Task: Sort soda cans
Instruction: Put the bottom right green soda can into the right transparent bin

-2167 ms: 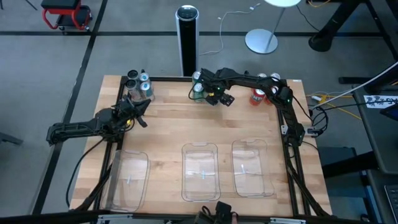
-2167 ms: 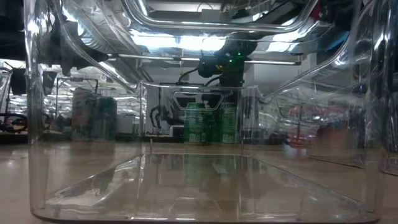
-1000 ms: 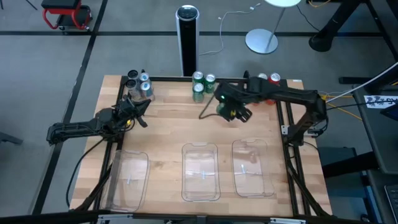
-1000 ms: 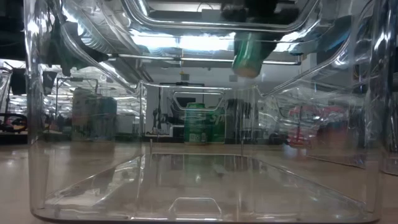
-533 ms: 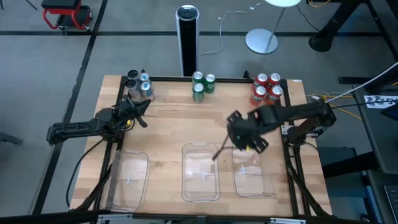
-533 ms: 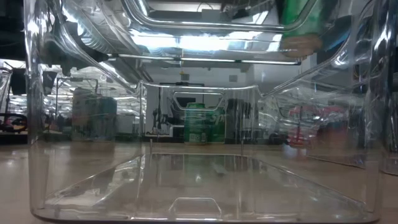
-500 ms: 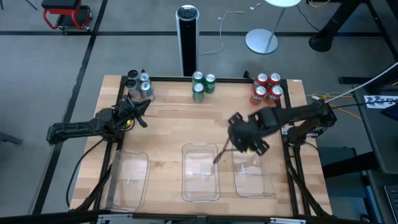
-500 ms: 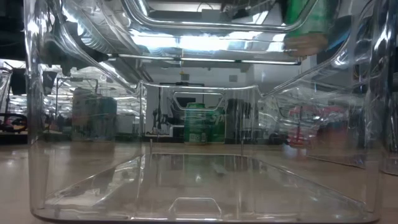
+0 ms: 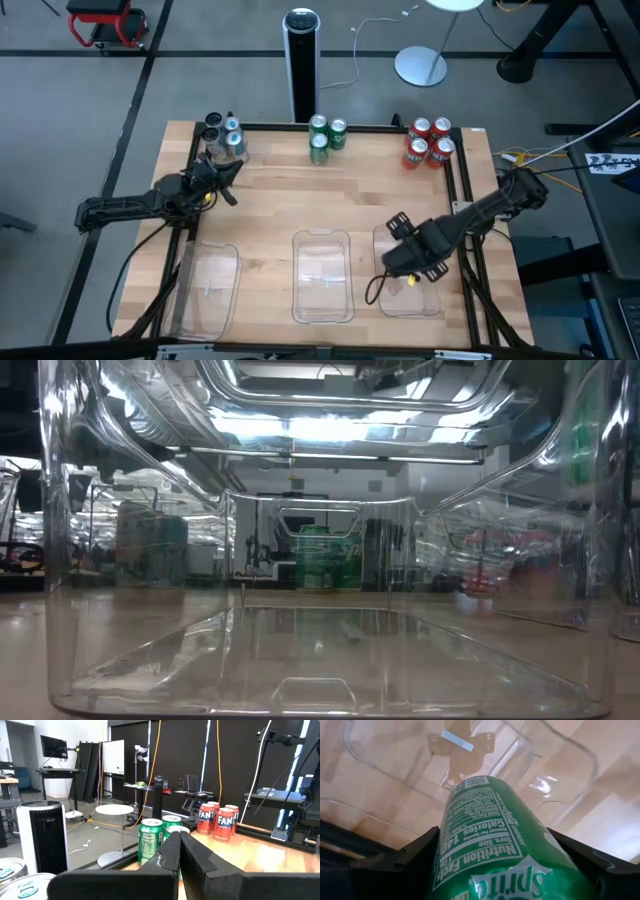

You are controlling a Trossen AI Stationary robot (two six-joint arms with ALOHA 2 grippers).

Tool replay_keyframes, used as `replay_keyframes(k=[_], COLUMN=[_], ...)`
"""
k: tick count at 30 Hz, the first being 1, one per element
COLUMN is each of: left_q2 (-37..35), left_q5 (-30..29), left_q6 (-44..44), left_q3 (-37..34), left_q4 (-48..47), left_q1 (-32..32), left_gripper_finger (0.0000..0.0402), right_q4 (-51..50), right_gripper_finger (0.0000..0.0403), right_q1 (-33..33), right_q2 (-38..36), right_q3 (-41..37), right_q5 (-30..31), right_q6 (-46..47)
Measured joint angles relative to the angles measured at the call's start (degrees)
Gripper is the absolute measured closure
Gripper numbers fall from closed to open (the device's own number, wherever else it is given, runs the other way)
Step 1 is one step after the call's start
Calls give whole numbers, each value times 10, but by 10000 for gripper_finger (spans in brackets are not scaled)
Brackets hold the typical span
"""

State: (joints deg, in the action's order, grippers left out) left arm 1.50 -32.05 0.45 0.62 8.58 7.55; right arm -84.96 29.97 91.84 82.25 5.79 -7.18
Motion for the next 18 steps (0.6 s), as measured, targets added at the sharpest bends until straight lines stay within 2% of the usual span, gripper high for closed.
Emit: replay_keyframes(k=[9, 18], left_q2=[0, 0], left_q5=[0, 0], left_q6=[0, 0], left_q3=[0, 0], left_q4=[2, 2], left_q1=[0, 0], left_gripper_finger=[402, 402], right_q4=[34, 116], right_gripper_finger=[96, 96], right_q1=[9, 9], right_q2=[-11, -11], right_q3=[-87, -144], right_q5=[-4, -3], right_q6=[22, 14])
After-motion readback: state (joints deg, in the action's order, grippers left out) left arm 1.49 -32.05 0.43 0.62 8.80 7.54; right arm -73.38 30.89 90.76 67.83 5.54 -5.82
